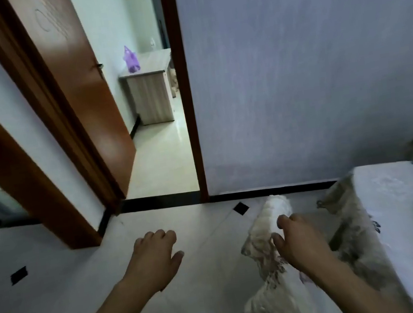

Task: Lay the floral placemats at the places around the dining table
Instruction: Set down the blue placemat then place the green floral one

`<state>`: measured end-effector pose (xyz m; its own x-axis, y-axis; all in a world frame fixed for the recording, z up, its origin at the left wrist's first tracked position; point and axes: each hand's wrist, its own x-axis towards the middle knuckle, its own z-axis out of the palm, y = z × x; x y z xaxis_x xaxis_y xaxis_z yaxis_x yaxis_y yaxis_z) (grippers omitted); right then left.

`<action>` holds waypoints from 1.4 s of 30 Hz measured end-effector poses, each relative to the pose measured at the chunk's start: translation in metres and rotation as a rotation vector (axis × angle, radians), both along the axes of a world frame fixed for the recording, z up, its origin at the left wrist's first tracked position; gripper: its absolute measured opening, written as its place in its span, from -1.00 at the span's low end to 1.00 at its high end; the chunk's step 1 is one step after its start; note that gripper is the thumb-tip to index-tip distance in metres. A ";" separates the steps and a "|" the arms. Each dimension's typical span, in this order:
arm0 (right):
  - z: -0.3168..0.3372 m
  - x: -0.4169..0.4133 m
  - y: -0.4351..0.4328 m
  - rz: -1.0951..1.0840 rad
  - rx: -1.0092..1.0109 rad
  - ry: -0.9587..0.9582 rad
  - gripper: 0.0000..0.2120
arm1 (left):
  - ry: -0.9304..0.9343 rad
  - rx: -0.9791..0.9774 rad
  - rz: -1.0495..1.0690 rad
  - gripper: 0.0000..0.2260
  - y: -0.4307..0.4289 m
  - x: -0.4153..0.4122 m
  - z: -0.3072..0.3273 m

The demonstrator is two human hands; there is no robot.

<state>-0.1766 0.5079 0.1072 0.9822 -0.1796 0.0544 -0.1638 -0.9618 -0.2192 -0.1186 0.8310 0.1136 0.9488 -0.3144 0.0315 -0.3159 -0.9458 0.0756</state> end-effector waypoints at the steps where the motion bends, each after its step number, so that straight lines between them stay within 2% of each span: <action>1: -0.001 0.010 -0.002 -0.062 0.007 0.001 -0.72 | -0.007 -0.003 -0.052 -0.73 -0.005 0.030 -0.002; 4: 0.002 0.027 -0.002 -0.288 0.026 0.014 -0.70 | -0.005 -0.020 -0.244 -0.72 -0.028 0.110 -0.006; 10: 0.013 0.005 -0.022 -0.680 0.069 -0.006 -0.77 | -0.017 -0.051 -0.686 -0.73 -0.129 0.199 0.002; 16: 0.002 -0.050 -0.063 -1.051 0.024 -0.001 -0.82 | 0.050 -0.050 -1.068 -0.68 -0.278 0.206 0.001; 20: -0.012 -0.073 -0.093 -1.205 0.020 0.019 -0.80 | 0.038 -0.024 -1.211 -0.66 -0.341 0.186 -0.006; 25: -0.032 -0.081 -0.160 -1.367 0.062 0.013 -0.73 | 0.098 0.012 -1.352 -0.69 -0.446 0.183 -0.020; 30: -0.048 -0.077 -0.212 -1.472 0.174 0.038 -0.72 | 0.147 0.022 -1.433 -0.85 -0.533 0.194 -0.037; 37: -0.091 -0.077 -0.272 -1.726 0.470 0.011 -0.72 | 0.197 0.039 -1.526 -0.70 -0.676 0.178 -0.080; 42: -0.130 -0.067 -0.310 -1.883 0.674 -0.088 -0.71 | 0.385 0.066 -1.506 -0.67 -0.774 0.153 -0.121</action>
